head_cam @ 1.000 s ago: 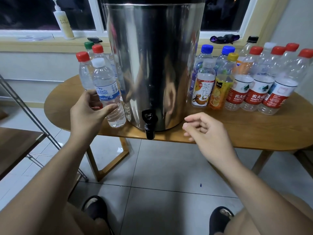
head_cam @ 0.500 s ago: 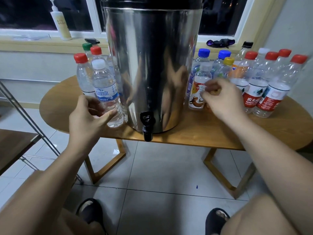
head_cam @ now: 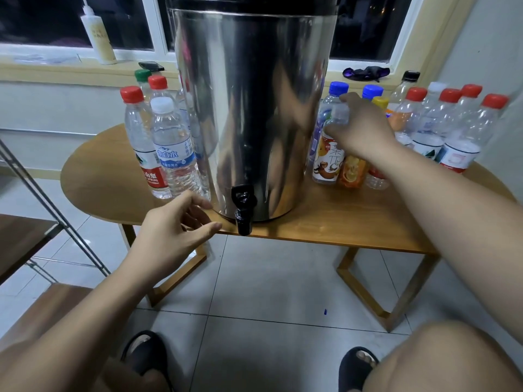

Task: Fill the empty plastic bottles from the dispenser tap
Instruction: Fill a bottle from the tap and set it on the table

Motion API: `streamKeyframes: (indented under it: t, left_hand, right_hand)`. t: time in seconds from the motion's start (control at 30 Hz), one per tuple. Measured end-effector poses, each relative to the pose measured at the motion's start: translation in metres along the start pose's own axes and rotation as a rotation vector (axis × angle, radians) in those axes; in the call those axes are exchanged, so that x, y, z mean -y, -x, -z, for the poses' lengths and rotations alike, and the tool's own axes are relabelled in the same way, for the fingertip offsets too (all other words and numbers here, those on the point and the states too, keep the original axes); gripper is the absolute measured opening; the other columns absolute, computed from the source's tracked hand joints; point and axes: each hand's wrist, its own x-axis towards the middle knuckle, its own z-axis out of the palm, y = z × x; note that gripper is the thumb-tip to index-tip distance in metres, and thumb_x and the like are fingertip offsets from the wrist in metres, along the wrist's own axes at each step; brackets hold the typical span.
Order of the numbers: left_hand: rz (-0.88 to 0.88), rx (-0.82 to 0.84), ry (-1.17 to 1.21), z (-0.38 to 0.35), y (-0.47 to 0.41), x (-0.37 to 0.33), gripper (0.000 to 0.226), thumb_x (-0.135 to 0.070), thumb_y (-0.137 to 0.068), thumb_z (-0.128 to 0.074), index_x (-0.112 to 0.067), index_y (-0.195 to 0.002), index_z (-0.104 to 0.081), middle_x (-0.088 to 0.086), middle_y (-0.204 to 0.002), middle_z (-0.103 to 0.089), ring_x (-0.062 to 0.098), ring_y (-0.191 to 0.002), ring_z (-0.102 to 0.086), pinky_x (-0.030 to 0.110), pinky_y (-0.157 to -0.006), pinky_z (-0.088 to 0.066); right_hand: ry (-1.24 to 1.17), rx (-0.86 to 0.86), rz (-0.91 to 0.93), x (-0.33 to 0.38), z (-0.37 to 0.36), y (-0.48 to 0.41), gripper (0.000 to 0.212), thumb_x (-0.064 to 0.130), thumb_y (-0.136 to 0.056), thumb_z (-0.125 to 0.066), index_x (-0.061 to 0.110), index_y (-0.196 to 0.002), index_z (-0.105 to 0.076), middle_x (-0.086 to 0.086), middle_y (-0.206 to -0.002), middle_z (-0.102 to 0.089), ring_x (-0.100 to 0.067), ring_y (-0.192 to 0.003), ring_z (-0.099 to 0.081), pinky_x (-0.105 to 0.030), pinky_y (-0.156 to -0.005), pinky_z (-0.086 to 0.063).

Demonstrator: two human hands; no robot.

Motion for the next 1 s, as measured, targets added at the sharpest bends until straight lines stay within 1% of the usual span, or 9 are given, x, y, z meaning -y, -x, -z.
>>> streamKeyframes:
  t: [0.1,0.27,0.4,0.47,0.5,0.63,0.73,0.87,1.0]
  left_hand:
    - [-0.015,0.028,-0.018,-0.001,0.002,-0.001,0.027,-0.031,-0.088,-0.09,-0.035,-0.105,-0.069,-0.016,-0.087,-0.077,0.01,-0.083,-0.073,0.023,-0.072,-0.056]
    - [-0.022,0.055,-0.032,-0.001,0.005,-0.004,0.028,-0.033,-0.088,-0.089,-0.036,-0.106,-0.069,-0.015,-0.088,-0.078,0.011,-0.085,-0.074,0.024,-0.072,-0.055]
    - [-0.04,0.057,-0.023,0.0,0.008,-0.007,0.029,-0.036,-0.089,-0.088,-0.037,-0.11,-0.068,-0.015,-0.089,-0.078,0.012,-0.086,-0.074,0.022,-0.071,-0.055]
    - [-0.045,0.059,-0.013,-0.001,0.011,-0.009,0.03,-0.033,-0.089,-0.088,-0.035,-0.111,-0.068,-0.014,-0.089,-0.078,0.012,-0.086,-0.074,0.023,-0.072,-0.055]
    - [-0.044,0.058,-0.008,-0.002,0.012,-0.011,0.029,-0.032,-0.089,-0.088,-0.034,-0.111,-0.068,-0.014,-0.088,-0.078,0.013,-0.086,-0.074,0.024,-0.072,-0.055]
    - [-0.05,0.069,0.01,-0.005,0.016,-0.016,0.027,-0.03,-0.091,-0.086,-0.033,-0.111,-0.068,-0.013,-0.09,-0.078,0.013,-0.087,-0.074,0.017,-0.07,-0.052]
    - [-0.055,0.096,0.014,-0.007,0.018,-0.018,0.03,-0.029,-0.09,-0.088,-0.032,-0.112,-0.068,-0.012,-0.09,-0.079,0.015,-0.087,-0.074,0.02,-0.071,-0.053]
    - [-0.059,0.129,0.008,-0.012,0.02,-0.019,0.033,-0.028,-0.085,-0.091,-0.031,-0.108,-0.067,-0.012,-0.09,-0.08,0.017,-0.085,-0.073,0.017,-0.069,-0.051]
    - [-0.1,0.173,-0.011,-0.017,0.023,-0.017,0.035,-0.031,-0.083,-0.092,-0.033,-0.103,-0.064,-0.01,-0.09,-0.079,0.016,-0.088,-0.073,0.023,-0.069,-0.053]
  right_hand:
    - [-0.005,-0.005,0.022,-0.003,-0.005,-0.002,0.063,0.042,-0.092,-0.06,0.021,-0.151,-0.051,-0.012,-0.126,-0.072,-0.036,-0.094,-0.075,-0.052,-0.089,-0.061]
    - [-0.11,-0.1,0.065,-0.013,-0.002,0.011,0.044,0.039,-0.093,-0.069,0.021,-0.133,-0.061,-0.008,-0.113,-0.073,-0.032,-0.093,-0.07,-0.046,-0.079,-0.06]
    - [-0.227,-0.137,0.096,-0.011,0.007,0.041,0.041,0.038,-0.091,-0.079,0.021,-0.126,-0.067,0.001,-0.105,-0.071,-0.019,-0.091,-0.066,-0.027,-0.068,-0.049]
    - [-0.306,-0.145,0.107,-0.003,0.015,0.066,0.037,0.035,-0.091,-0.082,0.022,-0.123,-0.07,0.014,-0.097,-0.067,-0.003,-0.082,-0.06,-0.014,-0.065,-0.043]
    - [-0.343,-0.146,0.114,0.0,0.017,0.079,0.035,0.036,-0.091,-0.082,0.024,-0.122,-0.07,0.017,-0.095,-0.066,0.001,-0.076,-0.059,-0.013,-0.065,-0.041]
    - [-0.444,-0.148,0.175,0.011,0.024,0.13,0.031,0.036,-0.09,-0.082,0.031,-0.117,-0.068,0.014,-0.102,-0.07,-0.005,-0.064,-0.054,-0.026,-0.063,-0.044]
    - [-0.474,-0.142,0.226,0.021,0.02,0.161,0.031,0.026,-0.091,-0.082,0.032,-0.119,-0.068,0.012,-0.106,-0.069,-0.015,-0.061,-0.057,-0.027,-0.061,-0.046]
    - [-0.436,-0.208,0.296,0.03,0.011,0.186,0.037,0.021,-0.091,-0.083,0.022,-0.126,-0.071,0.006,-0.107,-0.064,-0.018,-0.063,-0.06,-0.018,-0.066,-0.042]
    - [-0.431,-0.259,0.368,0.038,0.002,0.203,0.039,0.016,-0.091,-0.085,0.017,-0.128,-0.072,0.007,-0.105,-0.06,-0.016,-0.061,-0.057,-0.024,-0.066,-0.046]
